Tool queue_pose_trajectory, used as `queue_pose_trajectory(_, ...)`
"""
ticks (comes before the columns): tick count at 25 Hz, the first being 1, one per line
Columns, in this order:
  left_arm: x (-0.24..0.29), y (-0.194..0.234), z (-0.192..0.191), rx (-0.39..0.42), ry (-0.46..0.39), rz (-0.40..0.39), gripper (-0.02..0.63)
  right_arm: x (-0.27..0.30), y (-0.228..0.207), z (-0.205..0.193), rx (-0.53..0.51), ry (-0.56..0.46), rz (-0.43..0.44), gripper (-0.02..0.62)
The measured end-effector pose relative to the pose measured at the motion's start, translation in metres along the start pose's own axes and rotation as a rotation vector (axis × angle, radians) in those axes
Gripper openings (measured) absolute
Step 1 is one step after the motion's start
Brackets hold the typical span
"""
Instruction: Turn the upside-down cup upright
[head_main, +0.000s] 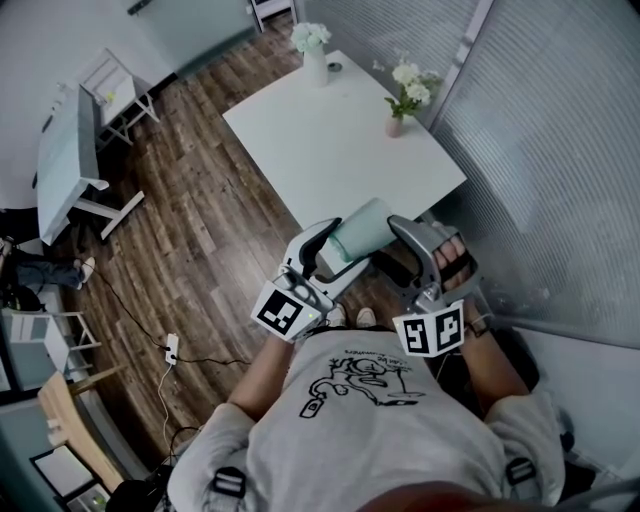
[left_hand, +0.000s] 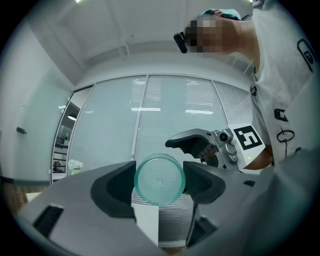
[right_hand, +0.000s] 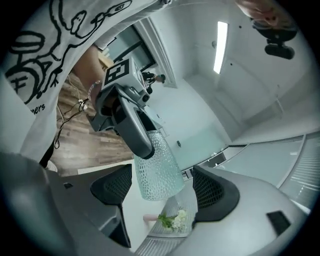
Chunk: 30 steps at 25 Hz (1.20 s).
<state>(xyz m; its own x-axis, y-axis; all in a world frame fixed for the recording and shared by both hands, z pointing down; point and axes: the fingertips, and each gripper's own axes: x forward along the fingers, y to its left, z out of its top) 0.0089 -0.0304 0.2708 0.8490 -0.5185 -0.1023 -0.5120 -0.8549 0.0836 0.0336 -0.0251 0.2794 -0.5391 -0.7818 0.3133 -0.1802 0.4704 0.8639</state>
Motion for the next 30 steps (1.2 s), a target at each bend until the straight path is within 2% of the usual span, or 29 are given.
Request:
queue_pose_trajectory(8,-0.001,-0.003,-0.002,-0.002,0.012,-0.007,0.295,0.011,0.009,-0.003,-0.123,0.066,0.035,0.371)
queue_pose_trajectory(16,-0.001,-0.005,-0.005,0.002,0.013,-0.016,0.295,0.025,0.021,-0.014,-0.164,0.126,0.055,0.371)
queue_pose_trajectory(25,0.002,-0.006,-0.008,0.002,0.017,-0.019,0.295,0.028,0.019,-0.018,-0.118,0.13,0.023,0.367)
queue_pose_trajectory(30,0.001,-0.009,-0.009,0.009,0.017,-0.039,0.295,0.027,0.023,-0.019,-0.052,0.123,0.019,0.365)
